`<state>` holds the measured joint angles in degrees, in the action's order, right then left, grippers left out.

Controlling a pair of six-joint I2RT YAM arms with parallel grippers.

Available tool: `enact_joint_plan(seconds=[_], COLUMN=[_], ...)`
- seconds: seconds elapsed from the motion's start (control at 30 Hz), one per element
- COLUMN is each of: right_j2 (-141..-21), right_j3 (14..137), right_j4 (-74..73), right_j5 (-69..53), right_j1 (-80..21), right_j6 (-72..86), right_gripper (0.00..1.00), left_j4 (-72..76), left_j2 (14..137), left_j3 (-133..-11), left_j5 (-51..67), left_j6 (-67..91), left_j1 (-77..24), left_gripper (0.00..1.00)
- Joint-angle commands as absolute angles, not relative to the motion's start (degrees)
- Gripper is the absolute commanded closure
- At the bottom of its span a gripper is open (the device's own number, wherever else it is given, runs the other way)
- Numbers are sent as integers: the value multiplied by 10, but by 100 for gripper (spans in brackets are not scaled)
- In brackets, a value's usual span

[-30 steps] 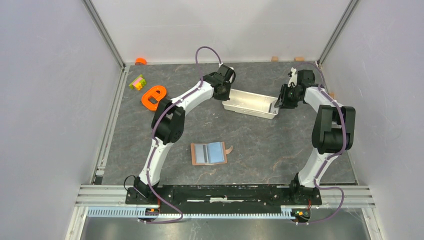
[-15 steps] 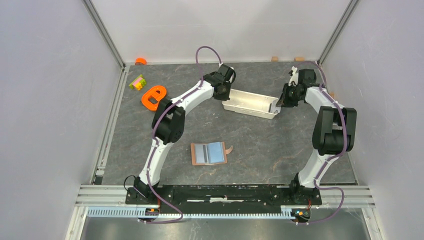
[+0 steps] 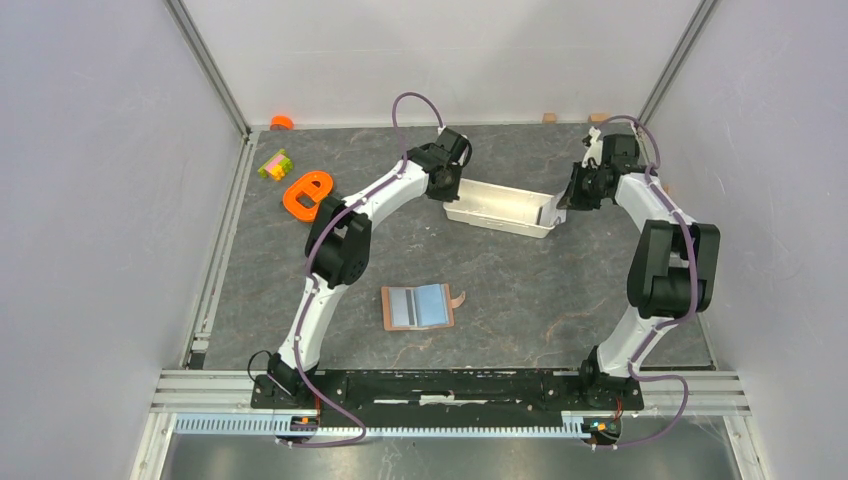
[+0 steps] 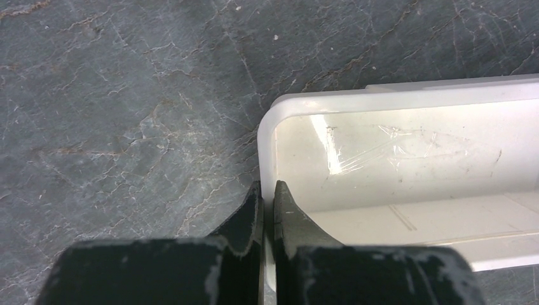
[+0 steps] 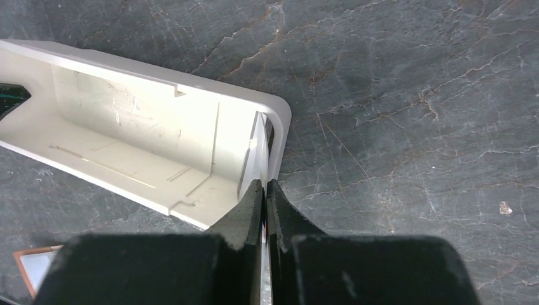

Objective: Put the credit cards into the card holder
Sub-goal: Pick up the credit card from the storage box, then insert the credit card into the card holder.

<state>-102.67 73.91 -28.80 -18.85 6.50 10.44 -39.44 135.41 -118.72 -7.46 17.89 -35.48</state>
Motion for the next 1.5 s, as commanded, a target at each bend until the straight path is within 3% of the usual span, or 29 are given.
enact_joint_plan(seconds=[0.0,0.2,0.3,0.43,0.53,0.8,1.17,1.33,1.47], right_j2=[-999,-979,-967,-934,-896,-766,-671,-681,-726], right_j3=[764,771,777,772,745,617,399,334,320], right_j4=[-292,-292,-290,-285,-270,-222,-45,60,125], right_j5=[-164,-209,-237,-271,-301,-311,-295,-283,-275], right_j1=[79,79,79,79,78,23,-220,-311,-361], right_j6=[90,95,102,112,128,192,367,441,477], right_gripper=[96,100,100,100,100,100,100,100,100], left_j4=[-440,-451,-457,-461,-467,-489,-364,-310,-307], left_j2=[1363,1367,1368,1354,1334,1222,875,752,683], left_j3=[-1209,-1221,-1228,-1231,-1232,-1181,-727,-537,-456], left_j5=[-119,-109,-103,-87,-78,-79,-12,59,77], left_j6=[127,134,138,141,143,139,246,331,364], left_j1=[-343,-343,-342,-341,-341,-338,-338,-334,-318], left_gripper=[98,97,91,73,47,12,6,5,4])
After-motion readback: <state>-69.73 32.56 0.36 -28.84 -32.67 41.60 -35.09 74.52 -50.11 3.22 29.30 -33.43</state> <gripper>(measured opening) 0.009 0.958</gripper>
